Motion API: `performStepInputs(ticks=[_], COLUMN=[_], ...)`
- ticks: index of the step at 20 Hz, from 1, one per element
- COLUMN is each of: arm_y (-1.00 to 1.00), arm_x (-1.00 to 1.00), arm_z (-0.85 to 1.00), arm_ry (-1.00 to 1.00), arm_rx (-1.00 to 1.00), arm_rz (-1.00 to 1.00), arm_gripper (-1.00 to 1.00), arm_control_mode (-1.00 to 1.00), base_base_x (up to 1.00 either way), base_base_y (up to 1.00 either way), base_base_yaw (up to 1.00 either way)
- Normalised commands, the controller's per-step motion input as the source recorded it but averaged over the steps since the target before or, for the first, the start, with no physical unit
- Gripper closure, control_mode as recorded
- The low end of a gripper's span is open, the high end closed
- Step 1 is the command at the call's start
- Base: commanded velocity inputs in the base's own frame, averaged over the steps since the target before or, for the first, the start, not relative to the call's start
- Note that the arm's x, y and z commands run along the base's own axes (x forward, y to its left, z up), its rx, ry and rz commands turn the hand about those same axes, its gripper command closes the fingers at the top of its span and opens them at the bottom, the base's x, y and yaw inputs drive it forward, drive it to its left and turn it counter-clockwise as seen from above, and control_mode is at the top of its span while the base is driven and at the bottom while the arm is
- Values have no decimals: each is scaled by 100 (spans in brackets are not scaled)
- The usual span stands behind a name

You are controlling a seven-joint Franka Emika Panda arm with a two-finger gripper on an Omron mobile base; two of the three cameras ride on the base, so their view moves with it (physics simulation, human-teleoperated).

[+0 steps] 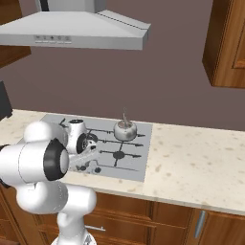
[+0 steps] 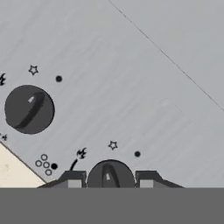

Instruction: Lower the heat of the kettle.

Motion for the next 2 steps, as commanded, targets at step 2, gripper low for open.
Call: performStepInputs(ticks=[2], arm_y=[0], arm_x=[0], arm_z=[0], arm_ry=[0], arm_rx=[4], arm_rz=[-30], arm_gripper=[100], arm_control_mode=[-100], base_base_x=[0], base_base_y=[0], base_base_yaw=[0])
